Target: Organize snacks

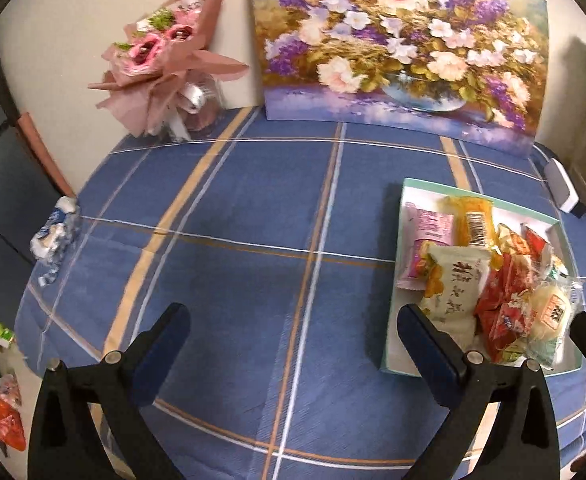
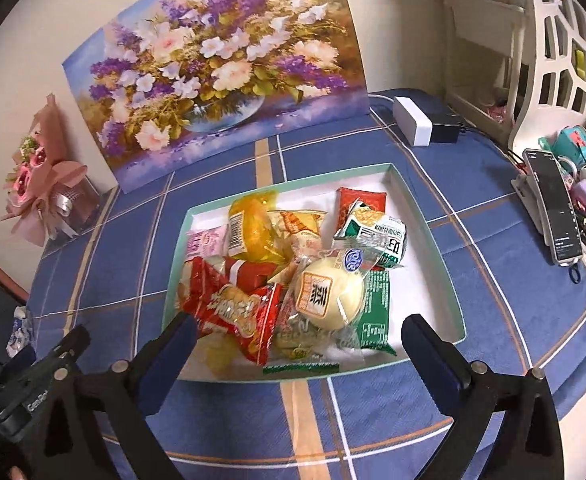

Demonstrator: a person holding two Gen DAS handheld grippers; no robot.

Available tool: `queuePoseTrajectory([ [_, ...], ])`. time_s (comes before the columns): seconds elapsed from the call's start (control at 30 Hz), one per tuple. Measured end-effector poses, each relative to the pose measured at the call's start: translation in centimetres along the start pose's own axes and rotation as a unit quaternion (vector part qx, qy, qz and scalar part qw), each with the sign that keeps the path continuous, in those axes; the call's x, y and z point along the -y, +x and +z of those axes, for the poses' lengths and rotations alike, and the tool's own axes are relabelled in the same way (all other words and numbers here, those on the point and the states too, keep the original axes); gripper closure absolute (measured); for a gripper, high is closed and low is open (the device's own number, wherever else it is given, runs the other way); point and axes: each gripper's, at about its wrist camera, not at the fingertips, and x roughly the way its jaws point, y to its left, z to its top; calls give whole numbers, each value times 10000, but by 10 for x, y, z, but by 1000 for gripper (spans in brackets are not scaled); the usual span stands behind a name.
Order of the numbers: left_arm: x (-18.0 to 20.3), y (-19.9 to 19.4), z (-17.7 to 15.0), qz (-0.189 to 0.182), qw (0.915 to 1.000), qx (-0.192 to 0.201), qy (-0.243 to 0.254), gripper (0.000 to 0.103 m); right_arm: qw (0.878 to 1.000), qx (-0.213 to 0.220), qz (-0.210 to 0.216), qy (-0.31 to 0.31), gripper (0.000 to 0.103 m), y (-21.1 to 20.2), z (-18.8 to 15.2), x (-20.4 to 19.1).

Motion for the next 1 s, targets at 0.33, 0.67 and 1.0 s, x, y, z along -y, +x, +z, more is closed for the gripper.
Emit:
queuePoseTrajectory([
  [0.33,-7,-5,-5,-39,9998,-167,-33,0,9997,-131,-64,-190,0,-3,-9,-9],
  [0.67,-14,10,-13,48,9971,-746,-140,0,9983,-464,-118,-344,0,10,-14,-14],
  [1.0,-24,21,-17,-284,9920,-1180,-343,0,9974,-625,-128,-335,0,16,-16,-17],
])
